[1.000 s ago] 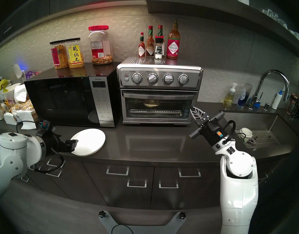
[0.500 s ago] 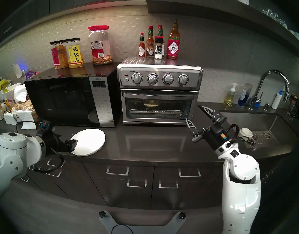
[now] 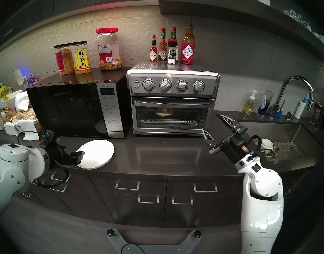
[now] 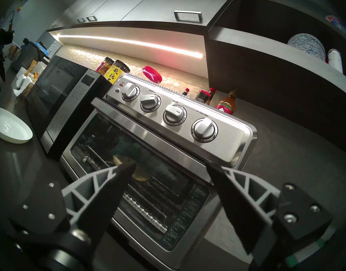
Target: Open the oven and place the bagel inside on the rack
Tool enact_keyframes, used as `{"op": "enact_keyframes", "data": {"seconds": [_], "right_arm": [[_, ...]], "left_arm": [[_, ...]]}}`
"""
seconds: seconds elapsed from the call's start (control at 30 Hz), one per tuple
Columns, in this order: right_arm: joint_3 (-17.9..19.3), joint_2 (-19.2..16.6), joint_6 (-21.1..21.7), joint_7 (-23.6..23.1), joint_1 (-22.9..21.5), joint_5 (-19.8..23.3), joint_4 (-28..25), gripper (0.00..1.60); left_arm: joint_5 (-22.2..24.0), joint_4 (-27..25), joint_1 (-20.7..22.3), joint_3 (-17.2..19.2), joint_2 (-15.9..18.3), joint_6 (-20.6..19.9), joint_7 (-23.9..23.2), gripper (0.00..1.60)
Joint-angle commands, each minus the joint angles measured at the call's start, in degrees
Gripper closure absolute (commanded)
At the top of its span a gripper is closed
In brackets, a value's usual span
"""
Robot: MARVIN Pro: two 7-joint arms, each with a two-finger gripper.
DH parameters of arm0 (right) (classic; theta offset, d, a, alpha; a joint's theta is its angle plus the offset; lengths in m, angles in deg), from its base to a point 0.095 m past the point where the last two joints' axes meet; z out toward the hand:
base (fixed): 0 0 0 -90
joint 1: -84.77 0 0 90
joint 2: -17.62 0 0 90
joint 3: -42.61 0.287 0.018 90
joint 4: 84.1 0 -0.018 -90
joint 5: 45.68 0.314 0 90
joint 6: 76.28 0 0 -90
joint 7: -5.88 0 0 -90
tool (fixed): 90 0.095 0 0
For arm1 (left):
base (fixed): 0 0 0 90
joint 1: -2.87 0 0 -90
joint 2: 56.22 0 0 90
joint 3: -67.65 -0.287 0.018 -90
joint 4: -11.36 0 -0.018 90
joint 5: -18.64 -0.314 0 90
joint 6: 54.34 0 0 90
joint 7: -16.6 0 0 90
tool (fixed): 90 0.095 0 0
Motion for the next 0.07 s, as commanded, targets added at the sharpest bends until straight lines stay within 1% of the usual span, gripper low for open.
{"op": "enact_keyframes", "data": {"seconds": [0.0,0.03], "right_arm": [[-0.19,0.30,-0.29,0.18,-0.74,0.70,-1.24,0.23],[-0.18,0.31,-0.30,0.17,-0.75,0.69,-1.24,0.23]], "left_arm": [[-0.13,-0.42,0.26,0.59,-0.15,0.09,0.03,0.00],[-0.15,-0.42,0.27,0.58,-0.17,0.07,0.01,0.00]]}}
